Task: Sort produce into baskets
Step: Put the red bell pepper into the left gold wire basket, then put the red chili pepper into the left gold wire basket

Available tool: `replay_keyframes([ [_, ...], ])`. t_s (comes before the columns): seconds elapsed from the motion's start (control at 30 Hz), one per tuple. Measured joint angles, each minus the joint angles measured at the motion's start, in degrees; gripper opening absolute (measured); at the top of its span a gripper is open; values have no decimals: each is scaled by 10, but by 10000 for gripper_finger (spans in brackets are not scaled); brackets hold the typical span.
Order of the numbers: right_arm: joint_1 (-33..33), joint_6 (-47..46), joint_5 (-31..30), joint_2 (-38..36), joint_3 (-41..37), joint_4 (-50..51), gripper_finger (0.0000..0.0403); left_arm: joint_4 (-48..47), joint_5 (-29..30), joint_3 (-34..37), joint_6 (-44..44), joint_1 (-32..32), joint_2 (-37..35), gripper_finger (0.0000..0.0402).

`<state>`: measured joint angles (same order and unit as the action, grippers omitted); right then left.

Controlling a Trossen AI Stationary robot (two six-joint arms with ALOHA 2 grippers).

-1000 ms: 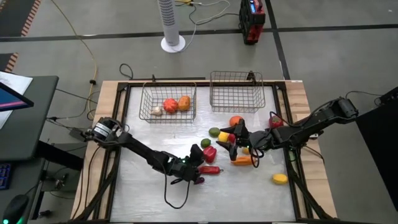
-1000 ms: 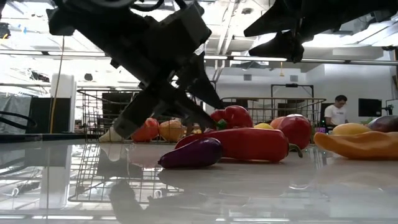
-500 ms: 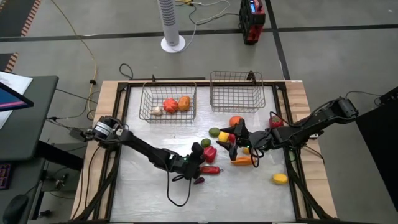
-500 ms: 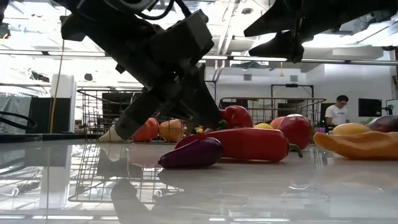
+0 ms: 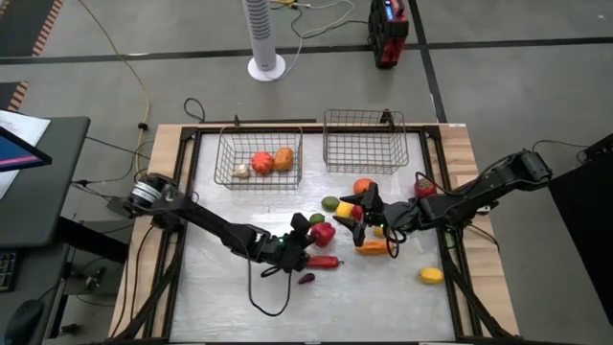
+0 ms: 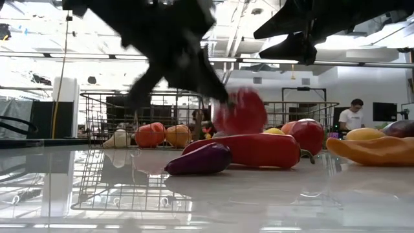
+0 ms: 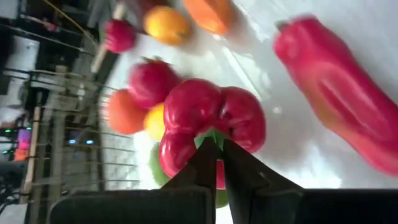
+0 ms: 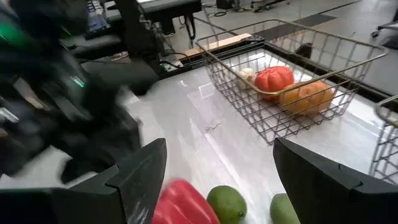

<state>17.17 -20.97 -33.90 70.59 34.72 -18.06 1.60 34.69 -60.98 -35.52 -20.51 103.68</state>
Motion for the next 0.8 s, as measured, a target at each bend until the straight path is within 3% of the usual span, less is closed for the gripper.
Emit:
replay_keyframes([
  [0.1, 1, 0, -9, 0, 0, 0, 323, -63, 18, -2, 2, 1, -54, 1],
  [0.27, 1, -1, -8, 0, 0, 2, 323, -150, 117, -3, 5, 12, -165, 0],
  [0.5, 1, -4, -9, 0, 0, -2, 323, -272, 159, -3, 130, 105, -303, 18],
  [0.63, 1, -6, -9, 0, 0, -2, 323, -358, 137, -3, 201, 175, -343, 66],
  [0.8, 1, -6, -9, 0, 0, -3, 323, -396, 80, -3, 247, 233, -355, 168],
])
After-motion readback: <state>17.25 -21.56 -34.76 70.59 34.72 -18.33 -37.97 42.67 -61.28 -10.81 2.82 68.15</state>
